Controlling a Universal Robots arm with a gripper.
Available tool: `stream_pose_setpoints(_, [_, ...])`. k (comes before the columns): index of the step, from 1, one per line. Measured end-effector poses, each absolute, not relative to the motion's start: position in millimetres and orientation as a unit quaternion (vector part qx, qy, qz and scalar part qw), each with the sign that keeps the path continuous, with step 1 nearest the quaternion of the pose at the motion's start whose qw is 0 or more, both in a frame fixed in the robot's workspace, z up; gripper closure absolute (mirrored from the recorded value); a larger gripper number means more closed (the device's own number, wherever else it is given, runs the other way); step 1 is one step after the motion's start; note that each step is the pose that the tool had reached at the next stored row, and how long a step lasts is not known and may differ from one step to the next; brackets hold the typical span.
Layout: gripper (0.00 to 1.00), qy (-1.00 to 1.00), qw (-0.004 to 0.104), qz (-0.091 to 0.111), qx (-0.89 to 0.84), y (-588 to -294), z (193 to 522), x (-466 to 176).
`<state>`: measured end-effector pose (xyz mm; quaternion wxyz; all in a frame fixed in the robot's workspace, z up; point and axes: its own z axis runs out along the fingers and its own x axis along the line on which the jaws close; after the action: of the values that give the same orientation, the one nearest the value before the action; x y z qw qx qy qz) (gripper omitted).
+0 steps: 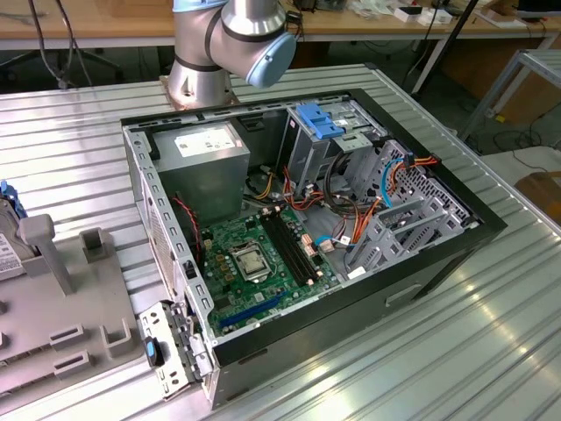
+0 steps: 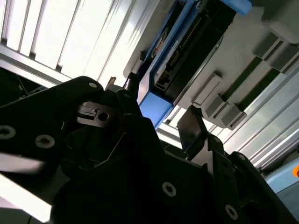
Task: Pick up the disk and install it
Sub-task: 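Pick up the disk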
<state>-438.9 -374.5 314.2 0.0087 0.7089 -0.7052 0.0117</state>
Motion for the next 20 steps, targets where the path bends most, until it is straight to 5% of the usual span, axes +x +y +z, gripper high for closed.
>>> stream_pose_setpoints(11, [0.40, -0.696, -0.003, 0.024, 0.717, -374.5, 304.5, -438.8])
stream_pose_setpoints(20, [0.42, -0.696, -0.003, 0.024, 0.717, -373.6, 303.9, -439.7])
